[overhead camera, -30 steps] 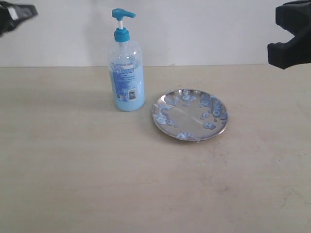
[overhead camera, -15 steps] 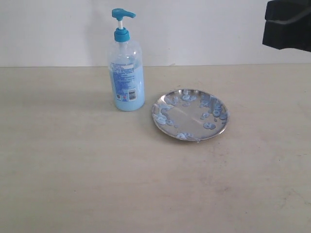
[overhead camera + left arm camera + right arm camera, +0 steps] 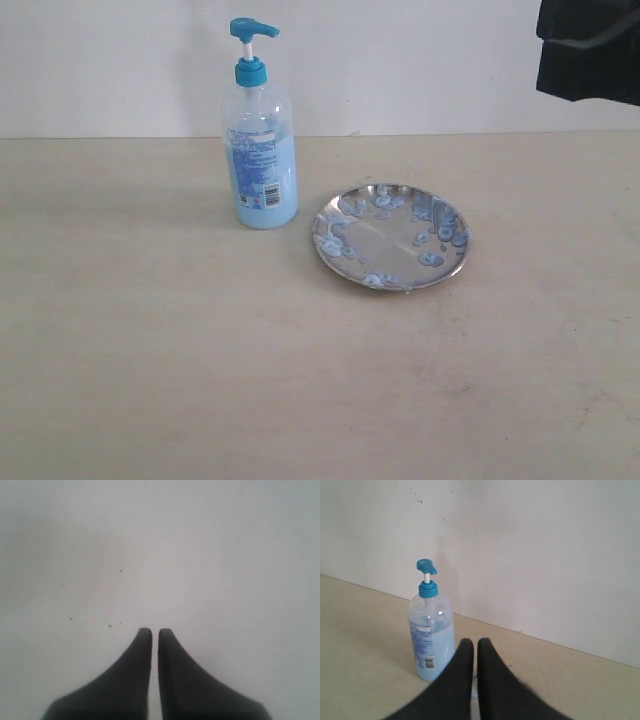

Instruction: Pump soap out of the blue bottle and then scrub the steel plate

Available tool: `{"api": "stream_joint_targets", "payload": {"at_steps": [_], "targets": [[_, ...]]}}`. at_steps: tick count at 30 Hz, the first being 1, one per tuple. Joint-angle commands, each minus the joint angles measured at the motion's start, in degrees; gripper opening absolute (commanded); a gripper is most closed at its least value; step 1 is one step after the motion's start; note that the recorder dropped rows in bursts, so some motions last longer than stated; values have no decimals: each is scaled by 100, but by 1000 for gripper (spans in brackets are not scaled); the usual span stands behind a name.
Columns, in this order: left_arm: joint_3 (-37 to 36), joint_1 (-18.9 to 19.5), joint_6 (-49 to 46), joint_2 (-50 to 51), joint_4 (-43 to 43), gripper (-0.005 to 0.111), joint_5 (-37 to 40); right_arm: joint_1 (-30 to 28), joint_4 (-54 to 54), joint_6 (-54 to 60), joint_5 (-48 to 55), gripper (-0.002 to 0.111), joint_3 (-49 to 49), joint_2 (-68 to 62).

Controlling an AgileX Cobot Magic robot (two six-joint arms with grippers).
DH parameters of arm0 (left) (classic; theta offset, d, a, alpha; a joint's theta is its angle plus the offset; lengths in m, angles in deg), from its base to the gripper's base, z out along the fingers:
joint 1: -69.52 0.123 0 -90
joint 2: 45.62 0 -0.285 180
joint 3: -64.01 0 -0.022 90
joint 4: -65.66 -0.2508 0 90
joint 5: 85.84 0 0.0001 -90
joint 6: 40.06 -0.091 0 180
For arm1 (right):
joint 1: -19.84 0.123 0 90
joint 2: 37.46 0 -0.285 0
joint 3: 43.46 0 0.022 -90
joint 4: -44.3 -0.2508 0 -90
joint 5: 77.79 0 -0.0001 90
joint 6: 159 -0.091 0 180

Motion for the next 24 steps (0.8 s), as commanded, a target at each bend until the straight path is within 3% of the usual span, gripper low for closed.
{"api": "stream_joint_targets", "payload": {"at_steps": [1, 7, 11, 17, 24], "targets": [[-1385, -285, -86, -1037, -156, 4, 508, -4, 51, 23, -17, 0, -14, 34], [-3378, -285, 74, -1396, -44, 4, 611, -4, 51, 13, -25, 0, -14, 34], [-4193, -285, 254, -1396, -117, 4, 684, -4, 51, 25, -31, 0, -14, 34], [-5005, -285, 265, -1396, -6, 4, 684, -4, 51, 242, 215, 0, -14, 34], [-5005, -285, 123, -1391, -99, 4, 338, -4, 51, 326, 981, 0, -14, 24]]}}
